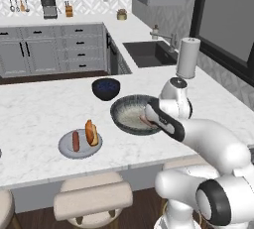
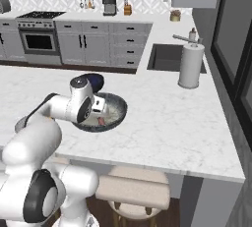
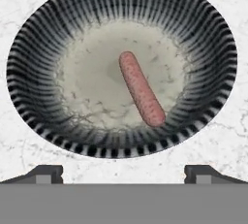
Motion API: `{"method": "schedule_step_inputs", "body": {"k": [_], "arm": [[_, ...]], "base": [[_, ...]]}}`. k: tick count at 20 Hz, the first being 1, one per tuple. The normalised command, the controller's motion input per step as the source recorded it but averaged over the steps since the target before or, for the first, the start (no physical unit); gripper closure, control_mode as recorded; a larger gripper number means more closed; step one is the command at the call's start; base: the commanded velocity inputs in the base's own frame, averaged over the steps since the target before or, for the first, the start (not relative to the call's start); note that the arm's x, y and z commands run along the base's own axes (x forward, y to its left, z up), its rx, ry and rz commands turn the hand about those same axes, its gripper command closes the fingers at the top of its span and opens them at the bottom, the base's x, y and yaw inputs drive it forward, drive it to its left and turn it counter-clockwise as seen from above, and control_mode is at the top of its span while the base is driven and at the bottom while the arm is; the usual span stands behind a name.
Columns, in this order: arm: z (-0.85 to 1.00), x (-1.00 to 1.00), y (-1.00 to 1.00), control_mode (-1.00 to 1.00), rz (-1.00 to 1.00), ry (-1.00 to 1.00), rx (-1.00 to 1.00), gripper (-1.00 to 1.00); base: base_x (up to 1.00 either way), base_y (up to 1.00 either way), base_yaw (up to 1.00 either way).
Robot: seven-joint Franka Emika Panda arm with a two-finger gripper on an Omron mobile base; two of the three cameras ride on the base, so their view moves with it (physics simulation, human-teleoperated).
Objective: Place one bun and one sausage from the bowl on each plate.
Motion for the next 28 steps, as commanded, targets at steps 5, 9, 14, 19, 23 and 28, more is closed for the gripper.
{"method": "schedule_step_inputs", "body": {"k": [5,9,14,19,23,28], "arm": [[-0.06,0.54,0.09,-1.0,0.03,0.11,0.0,-1.0],[-0.21,0.68,0.03,-1.0,0.0,0.09,0.0,-1.0],[-0.57,0.55,-0.04,-1.0,0.0,0.16,-0.04,-1.0],[-0.48,0.36,-0.08,-1.0,0.0,0.02,-0.02,-1.0],[-0.37,0.24,-0.04,-1.0,0.0,0.0,0.0,-1.0],[-0.36,0.0,0.0,-1.0,0.0,0.0,0.0,-1.0]], "base": [[0.0,0.0,0.0],[0.0,0.0,0.0],[0.0,0.0,0.0],[0.0,0.0,0.0],[0.0,0.0,0.0],[0.0,0.0,0.0]]}}
